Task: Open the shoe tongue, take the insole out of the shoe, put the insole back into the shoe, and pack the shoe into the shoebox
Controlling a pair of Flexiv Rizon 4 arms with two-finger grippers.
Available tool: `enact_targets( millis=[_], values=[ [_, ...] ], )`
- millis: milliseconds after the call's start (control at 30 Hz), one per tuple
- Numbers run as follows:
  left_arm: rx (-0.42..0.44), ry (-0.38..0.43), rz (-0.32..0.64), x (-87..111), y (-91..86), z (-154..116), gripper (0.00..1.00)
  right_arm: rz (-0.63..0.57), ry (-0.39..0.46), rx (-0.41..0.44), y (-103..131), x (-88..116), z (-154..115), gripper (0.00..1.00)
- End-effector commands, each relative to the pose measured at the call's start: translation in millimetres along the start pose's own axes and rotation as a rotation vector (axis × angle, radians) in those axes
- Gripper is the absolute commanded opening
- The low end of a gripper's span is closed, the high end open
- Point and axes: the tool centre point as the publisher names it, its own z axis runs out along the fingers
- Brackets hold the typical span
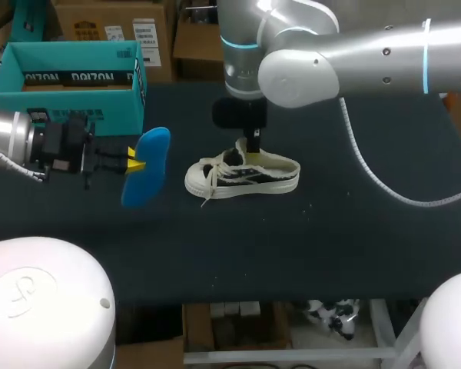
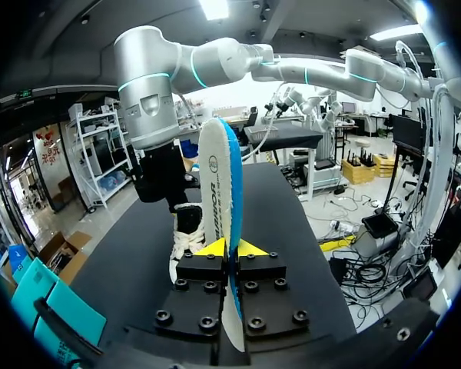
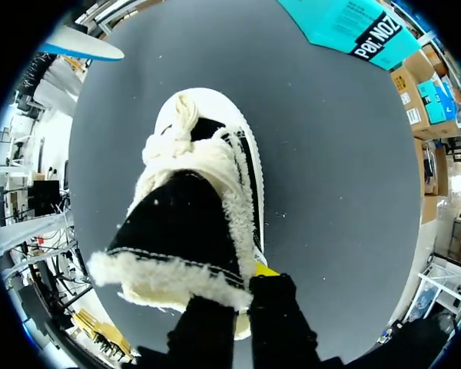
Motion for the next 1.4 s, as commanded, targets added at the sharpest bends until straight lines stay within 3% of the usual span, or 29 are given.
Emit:
enact_targets(
  millis=[33,733,1067,1400],
  values=[
    [0.014,0.044,0.011,-17.2,1.0,4,0.00,0.045,-0.002,0.003,2,6,-7,0.00],
    [0.133,0.341,0.135,-104.5,-52.7,55,0.00,0.623,0.030,-0.110,-14,59,-54,0.00],
    [0.171,0.430,0.186,-120.8,-63.2,73,0.00,0.894,0.021,-0.208,-18,93,-43,0.00],
    [0.179,0.459,0.187,-130.7,-60.0,81,0.00,1.049,0.039,-0.242,-16,99,-33,0.00]
  ],
)
